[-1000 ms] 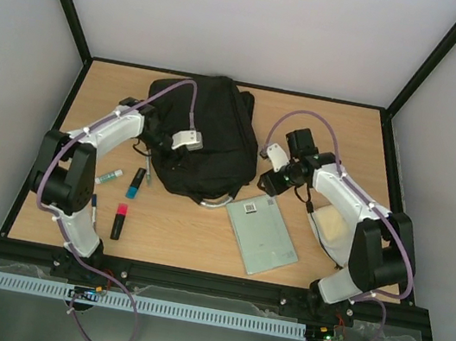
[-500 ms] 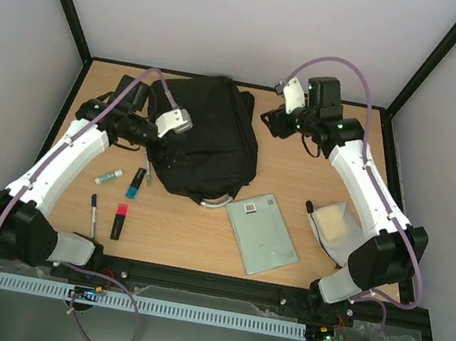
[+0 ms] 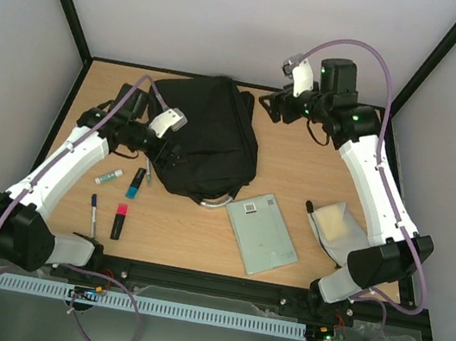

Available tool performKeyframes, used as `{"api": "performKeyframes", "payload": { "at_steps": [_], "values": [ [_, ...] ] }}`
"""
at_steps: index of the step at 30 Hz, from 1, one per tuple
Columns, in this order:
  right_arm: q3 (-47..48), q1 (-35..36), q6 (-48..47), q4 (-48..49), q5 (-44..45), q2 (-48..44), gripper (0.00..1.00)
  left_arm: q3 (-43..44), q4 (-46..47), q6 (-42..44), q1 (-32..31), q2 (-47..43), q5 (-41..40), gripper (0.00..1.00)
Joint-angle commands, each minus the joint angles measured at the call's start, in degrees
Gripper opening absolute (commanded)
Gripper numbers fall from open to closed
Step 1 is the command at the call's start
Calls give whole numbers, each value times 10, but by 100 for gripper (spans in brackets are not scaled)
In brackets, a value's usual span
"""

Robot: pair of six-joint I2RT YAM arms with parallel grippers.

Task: Pack the student bag
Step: Pick up the book from the center of the board.

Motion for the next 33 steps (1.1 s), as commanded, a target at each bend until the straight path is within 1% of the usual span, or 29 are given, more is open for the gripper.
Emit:
{"api": "performKeyframes", "payload": {
  "at_steps": [1,4,5,6,8,10,12,15,19,22,24,26,33],
  "values": [
    [-25,-3,-20,-167,-42,-11,78,-53,45,-88,3,-19,-139,99],
    [-63,-2,-18,-207,-33,-30,77,-82,57,-144,12,-16,-257,99],
    [-82,-3,-19,-213,-28,-37,77,-88,58,-165,23,-9,-270,99],
    [-101,-3,-17,-216,-19,-44,77,-90,57,-182,37,-5,-248,99],
    [-148,-3,-19,-211,-10,-61,74,-104,69,-179,72,-10,-170,99],
    [-211,-4,-31,-196,-3,-85,73,-122,84,-199,87,-21,-157,99],
    [-259,-4,-36,-180,11,-101,73,-128,82,-211,90,-18,-176,99],
    [-300,-8,-32,-181,20,-105,71,-124,84,-235,95,-16,-187,99],
    [-348,-21,-11,-175,54,-96,64,-105,85,-218,93,-13,-102,99],
    [-366,-44,-18,-189,47,-67,62,-97,77,-187,83,2,-65,98],
    [-371,-55,-25,-203,38,-43,61,-95,75,-165,66,10,-40,93],
    [-376,-58,-35,-210,34,-26,60,-96,76,-153,39,16,-21,88],
    [-419,-59,-52,-216,25,-7,61,-126,111,-152,-67,37,25,79]
  ]
}}
